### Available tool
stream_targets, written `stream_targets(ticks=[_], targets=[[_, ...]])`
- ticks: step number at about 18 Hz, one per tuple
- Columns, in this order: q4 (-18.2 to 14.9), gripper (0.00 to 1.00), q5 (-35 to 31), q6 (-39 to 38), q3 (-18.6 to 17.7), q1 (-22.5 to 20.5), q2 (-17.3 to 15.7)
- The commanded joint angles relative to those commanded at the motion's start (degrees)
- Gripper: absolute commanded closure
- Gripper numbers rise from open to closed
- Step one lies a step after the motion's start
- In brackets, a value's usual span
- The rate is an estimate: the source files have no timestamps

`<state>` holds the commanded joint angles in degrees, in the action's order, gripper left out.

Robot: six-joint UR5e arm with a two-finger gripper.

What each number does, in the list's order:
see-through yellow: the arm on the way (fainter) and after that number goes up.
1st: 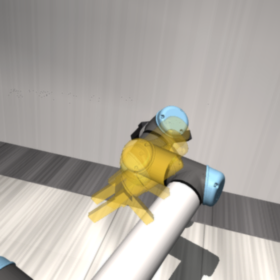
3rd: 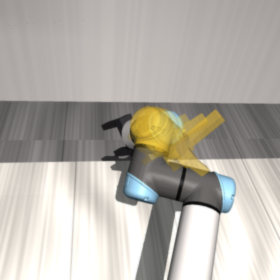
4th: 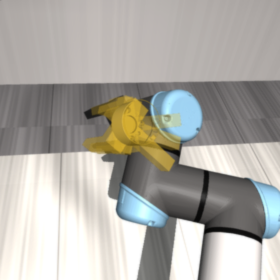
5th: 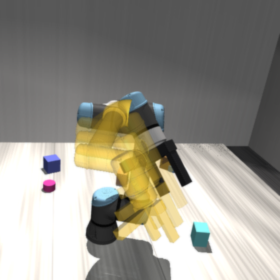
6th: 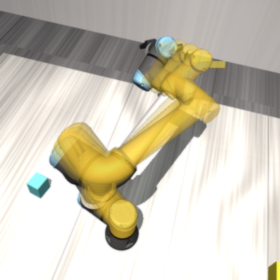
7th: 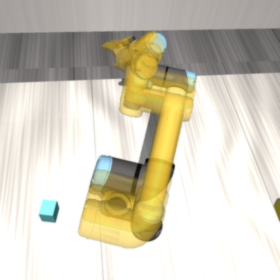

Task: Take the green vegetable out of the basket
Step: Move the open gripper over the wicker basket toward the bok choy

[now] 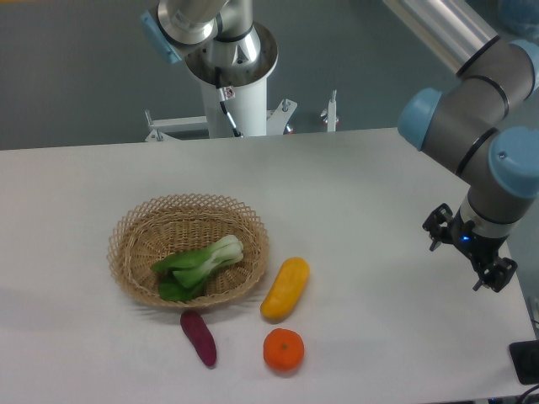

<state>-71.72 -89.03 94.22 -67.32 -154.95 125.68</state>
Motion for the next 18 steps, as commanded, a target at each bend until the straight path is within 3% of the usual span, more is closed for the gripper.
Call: stream_targets(ticks=[6, 11, 15, 18], targets=[[0.79, 0.00, 0.09, -0.35, -0.70, 0.18, -0.26], [1.40, 0.00, 3.42, -9.82, -2.28, 1.58, -1.31], [2.19, 0.00, 5.89, -14.49, -7.37, 3.51, -4.56], [5.96, 0.00, 6.15, -17.65, -12.29, 6.32, -7.29]])
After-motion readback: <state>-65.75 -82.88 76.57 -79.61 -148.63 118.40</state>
